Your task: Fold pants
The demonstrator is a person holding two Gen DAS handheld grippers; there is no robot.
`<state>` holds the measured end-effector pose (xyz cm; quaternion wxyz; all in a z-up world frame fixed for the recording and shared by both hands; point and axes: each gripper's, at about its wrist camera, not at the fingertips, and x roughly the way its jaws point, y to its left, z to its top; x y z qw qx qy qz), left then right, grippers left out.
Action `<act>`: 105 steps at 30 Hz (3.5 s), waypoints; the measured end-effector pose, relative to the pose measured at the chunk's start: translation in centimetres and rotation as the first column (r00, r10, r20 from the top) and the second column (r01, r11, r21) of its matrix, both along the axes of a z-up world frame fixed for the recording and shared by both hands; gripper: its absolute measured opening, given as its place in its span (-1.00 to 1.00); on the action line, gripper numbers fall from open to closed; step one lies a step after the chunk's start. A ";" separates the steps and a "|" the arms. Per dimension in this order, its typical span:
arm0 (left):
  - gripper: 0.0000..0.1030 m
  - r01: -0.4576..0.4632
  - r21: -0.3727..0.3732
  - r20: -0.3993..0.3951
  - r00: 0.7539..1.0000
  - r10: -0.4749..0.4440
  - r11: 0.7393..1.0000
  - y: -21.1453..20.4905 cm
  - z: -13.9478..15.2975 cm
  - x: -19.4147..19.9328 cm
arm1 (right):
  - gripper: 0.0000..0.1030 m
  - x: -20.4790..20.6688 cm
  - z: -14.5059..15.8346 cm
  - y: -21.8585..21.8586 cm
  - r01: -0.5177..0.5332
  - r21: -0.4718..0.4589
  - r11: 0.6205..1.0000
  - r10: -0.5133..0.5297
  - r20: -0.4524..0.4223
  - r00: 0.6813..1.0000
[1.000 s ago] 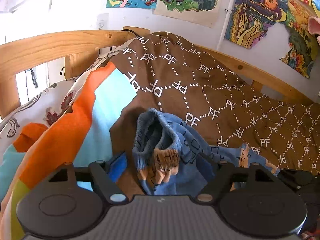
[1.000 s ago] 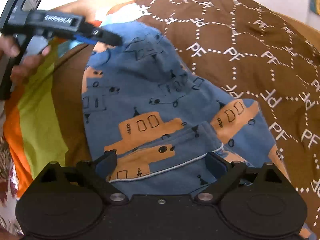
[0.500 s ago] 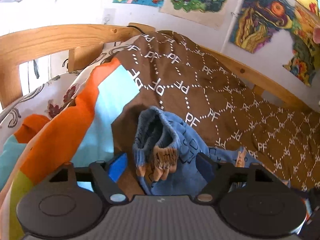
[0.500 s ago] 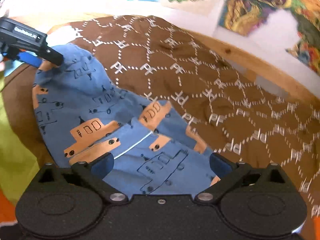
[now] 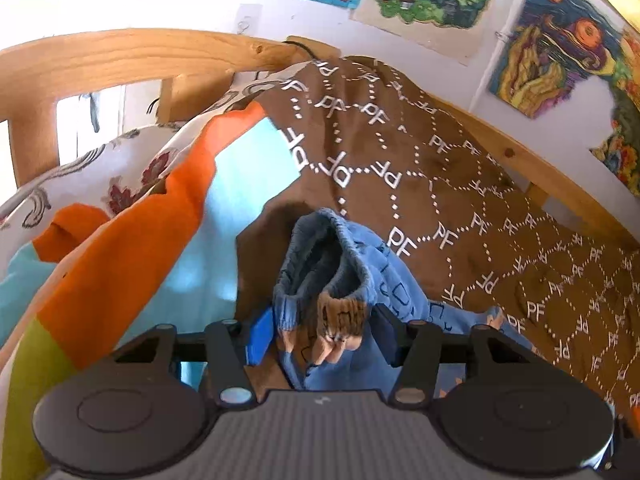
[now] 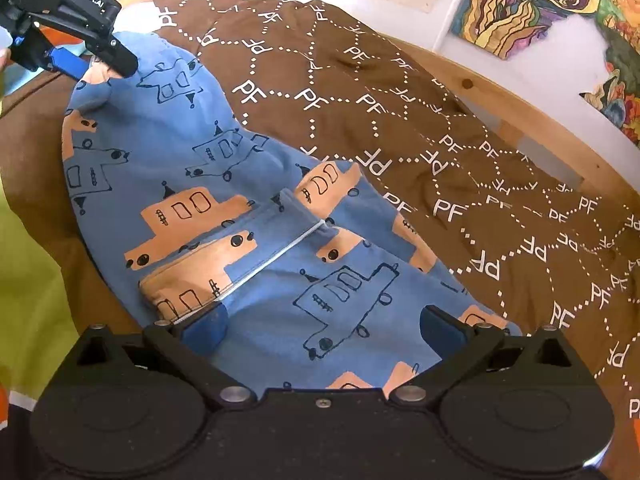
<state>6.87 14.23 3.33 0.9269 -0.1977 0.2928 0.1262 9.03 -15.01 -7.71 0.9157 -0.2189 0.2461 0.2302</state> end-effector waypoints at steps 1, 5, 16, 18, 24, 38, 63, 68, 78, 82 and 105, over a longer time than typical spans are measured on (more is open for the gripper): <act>0.13 -0.007 -0.013 -0.001 1.000 0.007 1.000 0.1 -0.1 0.0 | 0.98 -0.1 0.0 0.0 0.001 0.000 1.000 -0.001 -0.001 1.000; 0.02 -0.012 -0.017 -0.009 1.000 0.011 1.000 0.1 0.0 0.1 | 0.98 -0.1 0.0 0.0 0.002 0.000 1.000 -0.002 -0.005 1.000; -0.65 -0.027 0.137 -0.069 0.997 0.037 0.990 -2.8 1.4 0.8 | 0.99 0.2 -0.4 -0.3 0.017 0.034 0.999 -0.016 -0.021 1.000; -0.66 -0.019 0.170 -0.062 0.998 0.030 0.985 -3.9 1.9 0.8 | 0.99 0.1 -0.5 -0.3 0.018 0.034 0.999 -0.018 -0.015 1.000; -0.69 0.017 0.232 -0.032 0.999 -0.009 0.972 -6.6 3.6 0.7 | 0.99 -0.5 -0.4 -0.2 0.013 0.025 1.000 -0.014 0.018 1.000; -0.70 0.433 0.316 0.061 0.879 -0.474 0.844 -17.3 7.3 1.3 | 0.98 -0.4 8.2 -13.1 0.186 0.090 0.978 -0.191 0.058 0.980; 0.20 0.821 0.419 -0.293 0.526 -0.798 0.387 -32.3 -4.0 1.5 | 0.98 2.0 4.8 -23.1 0.402 0.358 0.843 -0.368 -0.161 0.916; 0.20 0.856 0.352 -0.318 0.491 -0.811 0.379 -31.0 -4.9 0.7 | 0.98 2.3 4.5 -22.6 0.388 0.405 0.828 -0.334 -0.199 0.921; 0.40 0.893 0.192 -0.286 0.448 -0.847 0.408 -28.0 -5.5 0.5 | 0.98 3.6 2.3 -16.9 0.330 0.232 0.915 -0.290 -0.189 0.938; 0.54 0.805 0.259 -0.196 0.584 -0.787 0.533 -24.3 -3.4 0.5 | 0.98 2.9 2.5 -18.7 0.407 0.200 0.891 -0.376 -0.178 0.909; 0.86 0.439 0.226 -0.171 0.897 -0.408 0.870 -16.5 -7.2 11.0 | 0.98 5.8 0.7 -15.8 0.407 0.225 0.885 -0.404 -0.061 0.912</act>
